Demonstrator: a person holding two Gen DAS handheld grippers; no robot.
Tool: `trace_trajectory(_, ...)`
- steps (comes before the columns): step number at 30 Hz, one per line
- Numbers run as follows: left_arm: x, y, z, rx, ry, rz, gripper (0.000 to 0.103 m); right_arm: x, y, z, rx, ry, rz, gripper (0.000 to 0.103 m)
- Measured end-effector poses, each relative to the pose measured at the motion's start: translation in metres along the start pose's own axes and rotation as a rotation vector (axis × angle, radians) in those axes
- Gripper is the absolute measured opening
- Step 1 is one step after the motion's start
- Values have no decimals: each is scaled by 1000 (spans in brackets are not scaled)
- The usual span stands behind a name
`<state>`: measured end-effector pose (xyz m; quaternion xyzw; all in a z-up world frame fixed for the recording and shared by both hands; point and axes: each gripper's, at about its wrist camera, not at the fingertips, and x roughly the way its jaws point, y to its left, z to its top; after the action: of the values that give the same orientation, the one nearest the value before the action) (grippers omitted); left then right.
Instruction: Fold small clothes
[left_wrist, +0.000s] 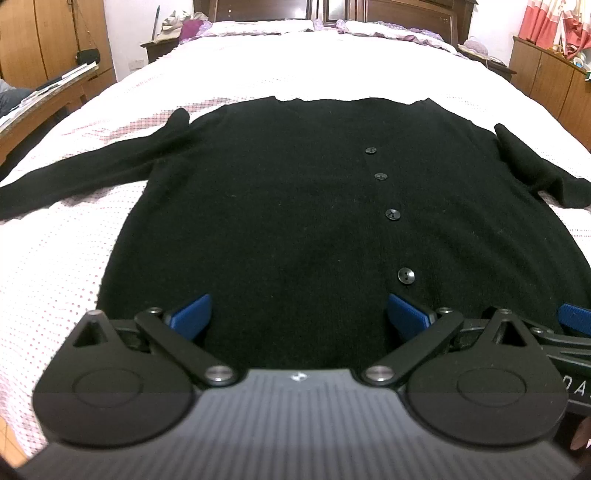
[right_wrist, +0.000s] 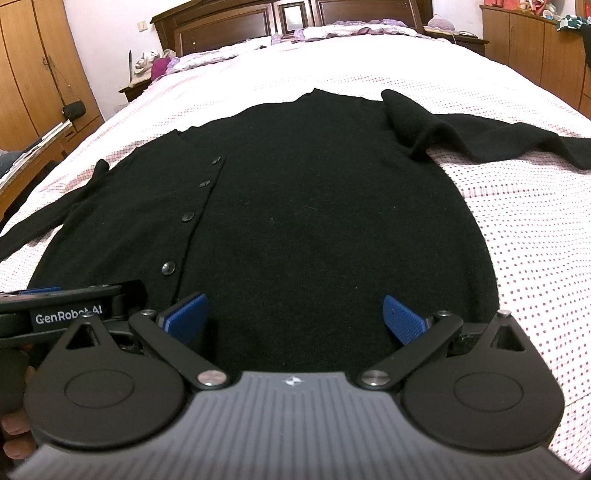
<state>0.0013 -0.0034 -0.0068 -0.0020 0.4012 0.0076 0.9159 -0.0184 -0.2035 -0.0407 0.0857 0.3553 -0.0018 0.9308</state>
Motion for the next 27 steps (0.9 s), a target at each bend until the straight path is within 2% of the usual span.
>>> trace_trajectory(18,0,-2,4,15,-2,-7,103,1,-15,6,55,-6,69,103)
trace_trajectory(23,-1,-1,12,18,-9,-18,103,0,-39,17,139,-11,128,103)
trace_trajectory(27,-2,-1,20,10,-12,-44,103,-1,-69,33,217,-40,132,103)
